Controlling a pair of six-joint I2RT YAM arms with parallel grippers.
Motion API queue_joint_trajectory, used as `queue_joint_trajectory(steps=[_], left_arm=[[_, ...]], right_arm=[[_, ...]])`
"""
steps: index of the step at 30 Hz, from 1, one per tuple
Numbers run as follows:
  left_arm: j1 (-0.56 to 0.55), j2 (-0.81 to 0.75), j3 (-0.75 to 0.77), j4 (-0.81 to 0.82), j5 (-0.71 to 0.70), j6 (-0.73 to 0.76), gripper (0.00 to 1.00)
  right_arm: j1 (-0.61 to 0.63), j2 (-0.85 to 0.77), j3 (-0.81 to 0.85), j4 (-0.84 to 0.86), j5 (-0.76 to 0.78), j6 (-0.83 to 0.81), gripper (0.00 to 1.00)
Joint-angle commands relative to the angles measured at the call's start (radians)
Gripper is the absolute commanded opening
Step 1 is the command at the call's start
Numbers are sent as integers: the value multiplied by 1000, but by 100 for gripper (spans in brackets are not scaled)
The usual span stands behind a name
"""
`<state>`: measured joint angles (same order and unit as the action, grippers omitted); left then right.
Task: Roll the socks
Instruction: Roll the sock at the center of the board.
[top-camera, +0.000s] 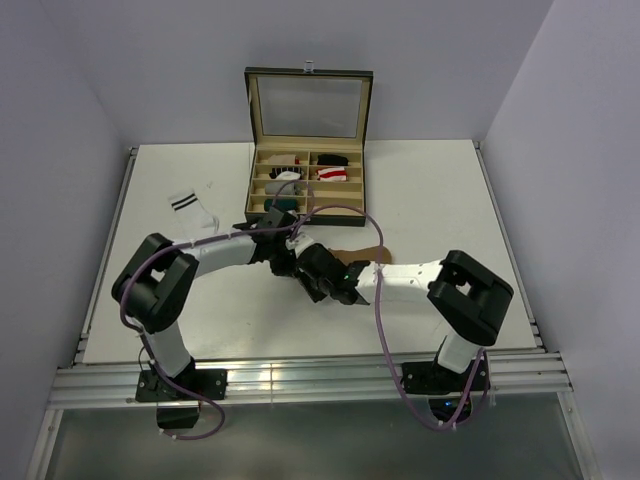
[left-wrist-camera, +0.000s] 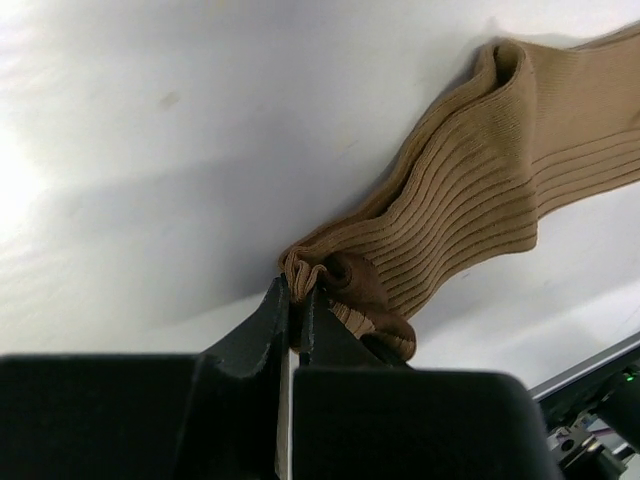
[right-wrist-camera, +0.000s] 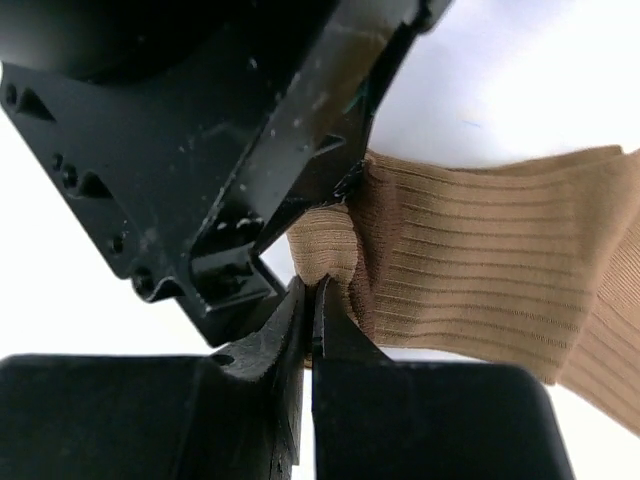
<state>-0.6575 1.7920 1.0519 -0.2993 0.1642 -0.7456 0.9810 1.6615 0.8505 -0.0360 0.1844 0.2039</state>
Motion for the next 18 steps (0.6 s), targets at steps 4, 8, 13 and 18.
queue_joint_trajectory(steps=[4,8,13,18], left_arm=[[21,-103,-84,-89,-58,12,1],[29,-134,-86,-64,-81,-17,20],[35,-143,-90,-14,-98,-70,37],[44,-200,-147,74,-120,-147,45]], right_arm=[[-16,52,67,-70,-255,-44,0],[-85,75,76,-79,-429,-28,0],[-221,101,61,-70,-658,18,0],[-353,148,25,-12,-865,122,0]])
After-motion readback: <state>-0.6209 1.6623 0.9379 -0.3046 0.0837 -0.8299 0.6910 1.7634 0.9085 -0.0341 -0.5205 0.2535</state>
